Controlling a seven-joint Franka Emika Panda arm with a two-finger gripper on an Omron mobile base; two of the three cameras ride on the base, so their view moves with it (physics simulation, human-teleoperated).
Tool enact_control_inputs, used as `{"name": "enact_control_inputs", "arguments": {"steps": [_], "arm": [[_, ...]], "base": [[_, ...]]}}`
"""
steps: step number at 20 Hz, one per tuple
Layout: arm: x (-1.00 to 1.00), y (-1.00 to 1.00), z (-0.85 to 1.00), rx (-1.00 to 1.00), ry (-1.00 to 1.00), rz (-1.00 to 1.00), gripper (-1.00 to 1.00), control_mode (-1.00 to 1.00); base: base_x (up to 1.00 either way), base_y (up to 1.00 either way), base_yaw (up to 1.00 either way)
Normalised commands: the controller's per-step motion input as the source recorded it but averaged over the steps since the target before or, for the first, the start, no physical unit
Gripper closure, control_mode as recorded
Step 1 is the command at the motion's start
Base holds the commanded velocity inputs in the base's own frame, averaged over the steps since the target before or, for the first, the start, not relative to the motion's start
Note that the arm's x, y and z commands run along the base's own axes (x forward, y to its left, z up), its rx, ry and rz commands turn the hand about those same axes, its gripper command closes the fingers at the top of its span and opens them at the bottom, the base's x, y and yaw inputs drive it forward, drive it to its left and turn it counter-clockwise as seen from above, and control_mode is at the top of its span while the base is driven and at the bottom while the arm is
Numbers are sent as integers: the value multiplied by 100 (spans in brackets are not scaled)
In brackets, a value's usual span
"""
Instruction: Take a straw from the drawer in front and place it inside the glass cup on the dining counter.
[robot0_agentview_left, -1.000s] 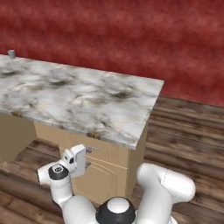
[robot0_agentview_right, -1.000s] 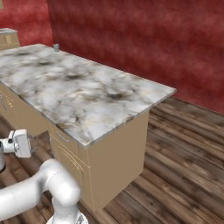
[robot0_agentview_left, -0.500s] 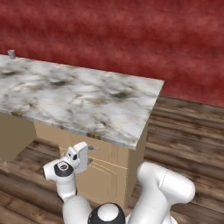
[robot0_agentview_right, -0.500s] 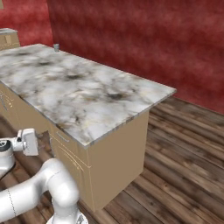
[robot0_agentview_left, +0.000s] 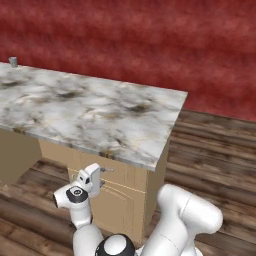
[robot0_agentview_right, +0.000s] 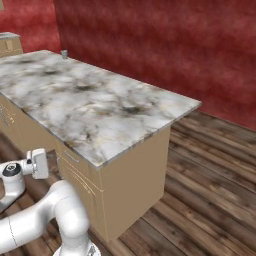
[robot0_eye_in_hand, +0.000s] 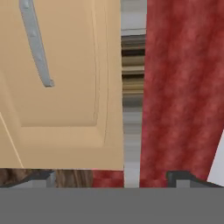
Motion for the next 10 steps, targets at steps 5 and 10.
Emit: {"name": "enact_control_inputs", "arguments": {"steps": [5,10], "arm": [[39,0,-28,0,0,9,-100,-100],[33,0,-28,0,0,7,-100,-100]], "base": [[0,0,0],[0,0,0]]}}
